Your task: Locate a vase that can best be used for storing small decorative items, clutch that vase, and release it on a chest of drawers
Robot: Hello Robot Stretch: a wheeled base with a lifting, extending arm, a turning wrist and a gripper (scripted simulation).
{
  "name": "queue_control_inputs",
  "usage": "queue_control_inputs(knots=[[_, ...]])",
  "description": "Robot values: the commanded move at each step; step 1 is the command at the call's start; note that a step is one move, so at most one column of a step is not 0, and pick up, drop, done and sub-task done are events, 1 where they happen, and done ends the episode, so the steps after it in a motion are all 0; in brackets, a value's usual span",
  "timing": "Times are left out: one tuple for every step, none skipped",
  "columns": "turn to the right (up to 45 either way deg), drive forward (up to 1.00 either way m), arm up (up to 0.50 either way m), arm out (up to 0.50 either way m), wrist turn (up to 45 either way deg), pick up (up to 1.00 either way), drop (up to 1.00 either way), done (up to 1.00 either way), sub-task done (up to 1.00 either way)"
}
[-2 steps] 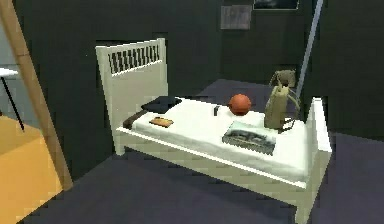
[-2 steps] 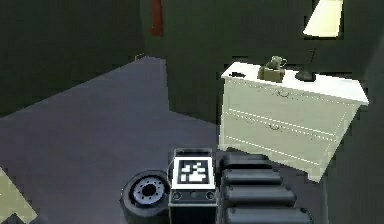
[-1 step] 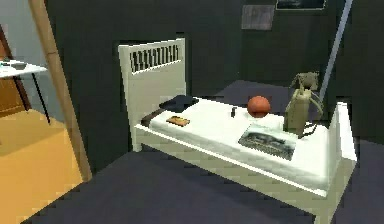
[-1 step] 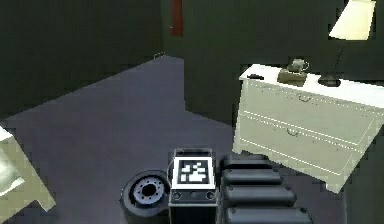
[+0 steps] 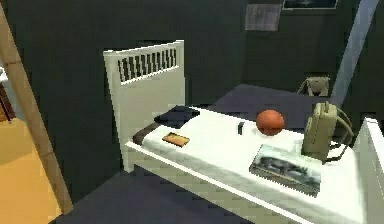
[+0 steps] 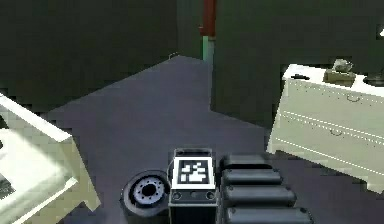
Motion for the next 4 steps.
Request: queue_control_inputs(knots=[[-45.0,0.0,0.0,0.0,0.0,0.0,0.0,0.0,0.0],[-9.0,0.0,0.0,0.0,0.0,0.0,0.0,0.0,0.0],[0.0,0.2,0.0,0.0,0.0,0.0,0.0,0.0,0.0],[0.0,0.0,0.0,0.0,0.0,0.0,0.0,1.0,0.0]])
